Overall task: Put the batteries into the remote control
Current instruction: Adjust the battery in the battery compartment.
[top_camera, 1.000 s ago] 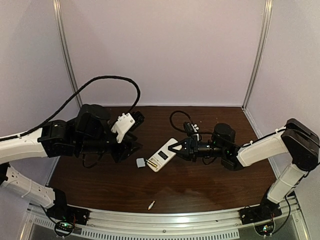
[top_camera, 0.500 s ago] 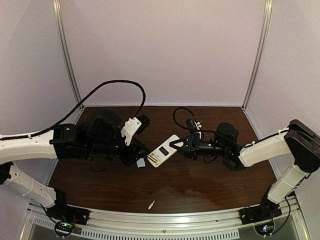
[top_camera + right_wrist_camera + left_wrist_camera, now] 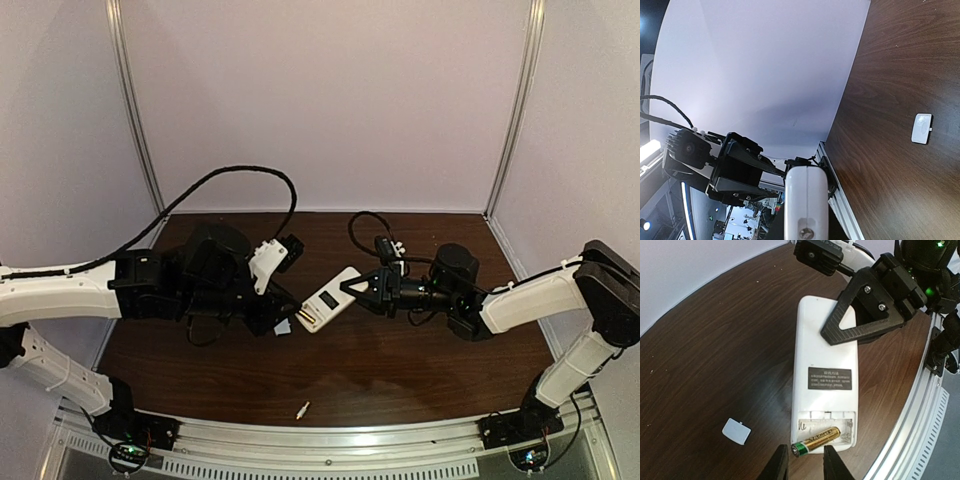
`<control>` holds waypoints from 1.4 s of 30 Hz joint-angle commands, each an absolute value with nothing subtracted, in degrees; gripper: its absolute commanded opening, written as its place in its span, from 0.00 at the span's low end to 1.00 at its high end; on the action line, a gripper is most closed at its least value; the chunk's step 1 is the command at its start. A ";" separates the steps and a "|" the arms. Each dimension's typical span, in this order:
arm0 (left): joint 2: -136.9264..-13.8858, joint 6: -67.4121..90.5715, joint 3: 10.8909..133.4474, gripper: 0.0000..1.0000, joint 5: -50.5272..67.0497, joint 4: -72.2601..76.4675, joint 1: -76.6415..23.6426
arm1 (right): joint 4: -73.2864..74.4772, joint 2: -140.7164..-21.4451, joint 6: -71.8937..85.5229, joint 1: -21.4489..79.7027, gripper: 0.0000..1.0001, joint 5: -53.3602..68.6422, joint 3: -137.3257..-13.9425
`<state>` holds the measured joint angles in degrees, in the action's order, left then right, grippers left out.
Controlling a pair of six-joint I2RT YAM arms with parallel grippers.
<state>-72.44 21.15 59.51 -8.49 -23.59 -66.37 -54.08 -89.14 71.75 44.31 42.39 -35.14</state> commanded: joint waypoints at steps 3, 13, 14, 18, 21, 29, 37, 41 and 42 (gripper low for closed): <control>-73.60 21.10 59.23 0.22 -7.84 -22.36 -66.35 | -54.80 -87.39 70.93 43.95 0.00 41.96 -35.10; -74.06 20.87 58.89 0.19 -7.19 -22.76 -66.36 | -55.27 -87.56 71.12 43.91 0.00 42.07 -35.14; -74.23 20.84 58.95 0.18 -7.27 -22.87 -66.35 | -55.33 -87.59 71.17 43.86 0.00 42.16 -35.15; -74.93 20.66 59.06 0.18 -7.45 -23.03 -66.36 | -55.68 -87.70 71.37 43.85 0.00 42.19 -35.07; -75.47 20.44 59.13 0.17 -7.31 -23.01 -66.32 | -55.77 -87.68 71.46 43.86 0.00 42.43 -35.02; -76.25 19.27 59.84 0.11 -7.21 -23.07 -66.35 | -56.51 -88.02 71.95 43.86 0.00 42.78 -34.92; -77.54 17.80 60.41 0.10 -6.21 -23.29 -66.33 | -57.23 -88.15 72.33 43.91 0.00 43.04 -35.00; -78.09 16.83 61.10 0.09 -6.77 -23.53 -66.30 | -57.73 -88.50 72.52 43.88 0.00 43.47 -35.10; -78.16 16.61 61.31 0.09 -6.97 -23.70 -66.35 | -57.74 -88.62 72.47 43.86 0.00 43.64 -35.08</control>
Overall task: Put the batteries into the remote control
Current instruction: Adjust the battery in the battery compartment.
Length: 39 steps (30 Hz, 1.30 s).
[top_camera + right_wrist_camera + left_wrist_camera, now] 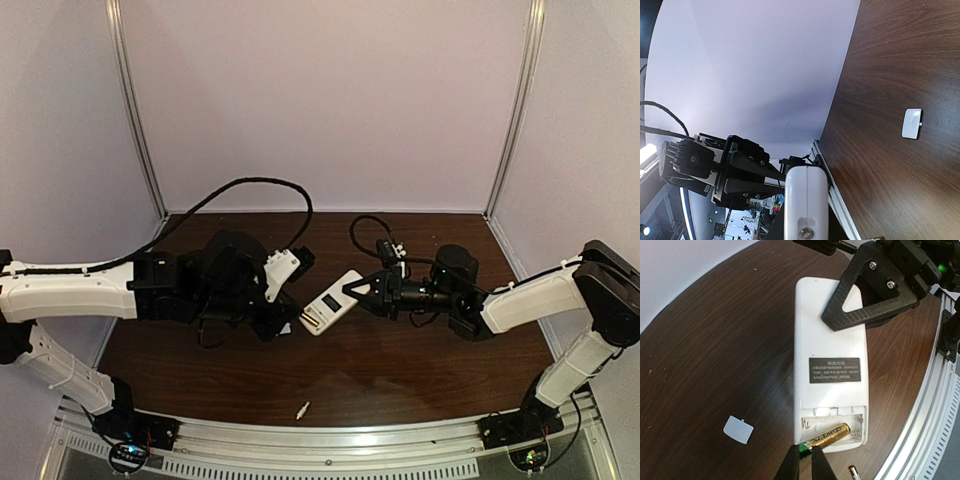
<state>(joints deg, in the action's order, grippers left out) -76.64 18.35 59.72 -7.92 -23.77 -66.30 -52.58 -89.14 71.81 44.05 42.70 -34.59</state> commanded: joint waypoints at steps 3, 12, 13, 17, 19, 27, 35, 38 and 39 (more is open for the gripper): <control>-78.11 15.89 61.60 0.09 -7.50 -23.67 -66.35 | -57.75 -88.75 72.40 43.90 0.00 43.98 -35.05; -78.68 14.07 61.82 0.09 -5.70 -23.55 -66.36 | -58.35 -89.38 72.63 43.94 0.00 44.13 -35.15; -78.86 13.94 61.79 0.09 -5.34 -23.59 -66.36 | -58.40 -89.50 72.67 43.95 0.00 44.19 -35.23; -79.76 13.27 61.78 0.08 -4.57 -23.90 -66.35 | -59.04 -89.54 72.61 43.95 0.00 44.51 -35.41; -80.31 13.03 61.95 0.08 -4.36 -24.13 -66.36 | -59.10 -89.40 72.30 43.93 0.00 44.64 -35.53; -81.98 12.29 61.90 0.06 -1.59 -25.03 -66.34 | -60.63 -89.13 71.74 43.92 0.00 45.17 -35.52; -81.08 13.02 60.38 0.07 -2.01 -26.43 -66.34 | -61.44 -89.12 71.89 43.86 0.00 45.18 -35.34; -79.50 14.05 59.63 0.10 -3.96 -26.59 -66.35 | -61.52 -89.04 71.90 43.90 0.00 45.31 -35.18; -78.83 14.12 59.41 0.11 -4.45 -26.67 -66.36 | -61.56 -88.99 71.92 43.92 0.00 45.35 -35.12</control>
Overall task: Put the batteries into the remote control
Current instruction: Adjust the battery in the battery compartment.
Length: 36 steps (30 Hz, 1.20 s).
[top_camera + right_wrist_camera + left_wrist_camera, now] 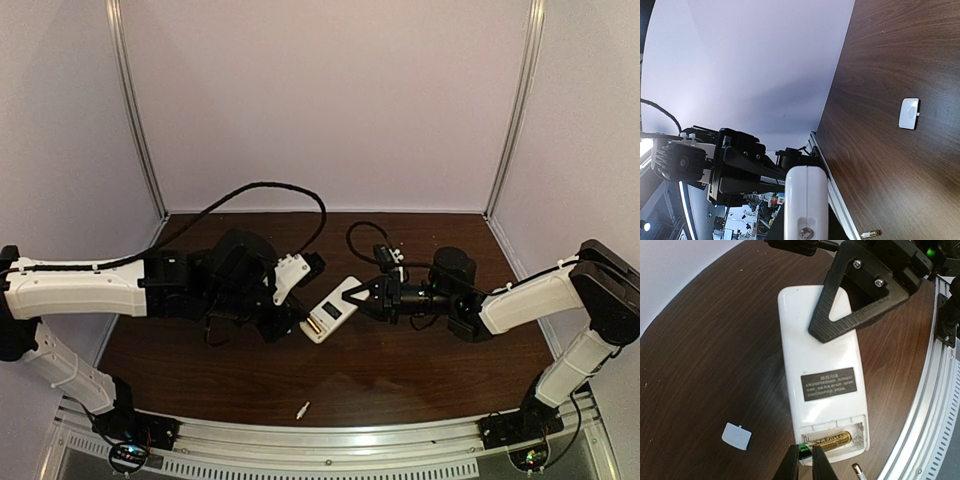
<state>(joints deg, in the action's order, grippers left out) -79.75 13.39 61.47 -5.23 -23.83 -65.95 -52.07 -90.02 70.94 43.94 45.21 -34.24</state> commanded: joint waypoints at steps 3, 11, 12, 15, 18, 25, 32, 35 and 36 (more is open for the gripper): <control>-77.38 14.71 59.20 0.13 -5.63 -26.89 -66.07 | -62.00 -88.97 71.81 43.88 0.00 45.48 -34.92; -76.70 13.97 58.88 0.14 -5.71 -26.72 -65.56 | -65.15 -89.03 72.47 44.03 0.00 46.94 -34.52; -76.79 13.82 59.03 0.15 -5.72 -26.72 -65.59 | -65.43 -88.97 72.49 44.11 0.00 47.12 -34.54; -76.81 13.52 59.36 0.16 -5.86 -26.55 -65.63 | -65.48 -88.97 72.39 44.29 0.00 47.44 -34.59; -76.54 13.54 59.37 0.16 -6.00 -26.50 -65.63 | -64.75 -88.95 72.17 44.31 0.00 47.18 -34.66; -71.67 13.46 58.20 0.31 -8.30 -26.31 -65.36 | -51.14 -86.85 65.25 44.30 0.00 44.83 -36.20; -69.60 10.32 58.19 0.33 -6.35 -25.09 -65.01 | -43.81 -86.30 62.06 44.51 0.00 45.03 -38.06; -71.28 9.09 59.20 0.30 -3.88 -24.26 -65.03 | -42.40 -86.86 61.57 45.09 0.00 45.56 -38.90; -71.82 8.77 59.54 0.29 -3.37 -23.96 -65.03 | -42.48 -87.03 61.65 45.27 0.00 45.67 -39.01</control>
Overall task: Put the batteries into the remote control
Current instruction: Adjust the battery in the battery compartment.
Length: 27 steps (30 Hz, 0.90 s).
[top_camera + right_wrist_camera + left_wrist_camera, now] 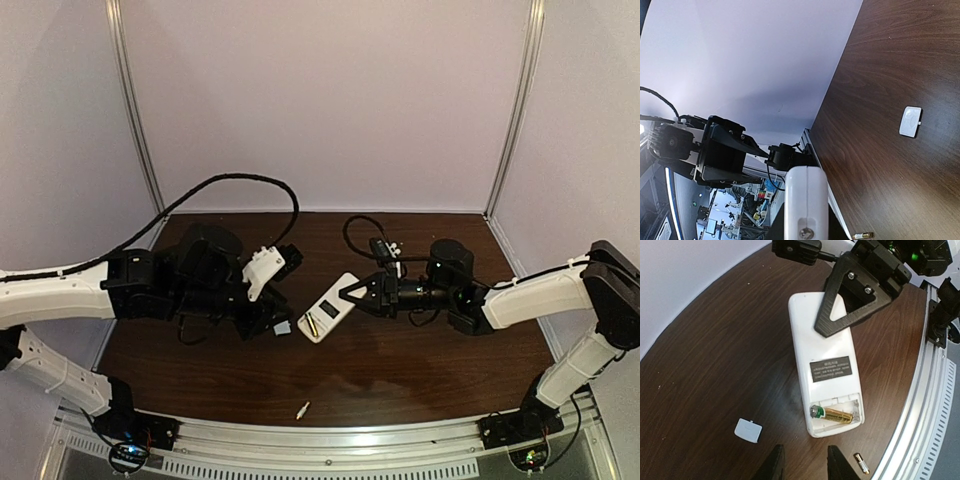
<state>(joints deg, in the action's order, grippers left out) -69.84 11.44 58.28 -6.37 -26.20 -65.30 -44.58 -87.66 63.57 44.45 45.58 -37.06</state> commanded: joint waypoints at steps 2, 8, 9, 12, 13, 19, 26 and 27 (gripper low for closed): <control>-73.09 8.39 60.35 0.29 -3.09 -23.74 -64.98 | -42.51 -87.17 61.71 45.57 0.00 45.83 -39.23; -75.61 8.11 62.03 0.29 -2.04 -22.97 -64.99 | -42.65 -87.63 61.77 46.22 0.00 46.26 -39.55; -75.96 8.08 62.17 0.28 -1.92 -22.78 -65.03 | -42.79 -87.69 61.85 46.39 0.00 46.23 -39.55; -76.95 8.04 62.55 0.27 -1.73 -22.75 -65.04 | -42.59 -87.80 61.79 46.57 0.00 46.40 -39.73; -77.07 8.01 62.55 0.27 -1.44 -22.66 -64.98 | -42.61 -87.80 61.81 46.58 0.00 46.34 -39.74; -77.83 7.55 62.93 0.25 -0.34 -22.51 -65.04 | -42.58 -88.24 61.83 46.92 0.00 46.50 -40.07; -79.00 7.34 63.18 0.21 -2.03 -24.33 -65.03 | -43.16 -88.26 62.11 46.93 0.00 46.63 -40.25; -79.17 7.31 63.19 0.21 -2.29 -24.64 -65.03 | -43.30 -88.20 62.13 46.93 0.00 46.66 -40.30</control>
<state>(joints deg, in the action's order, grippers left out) -77.95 8.14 61.56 -1.34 -24.53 -65.30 -41.91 -87.88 62.72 46.61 46.22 -38.46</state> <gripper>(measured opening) 0.215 0.164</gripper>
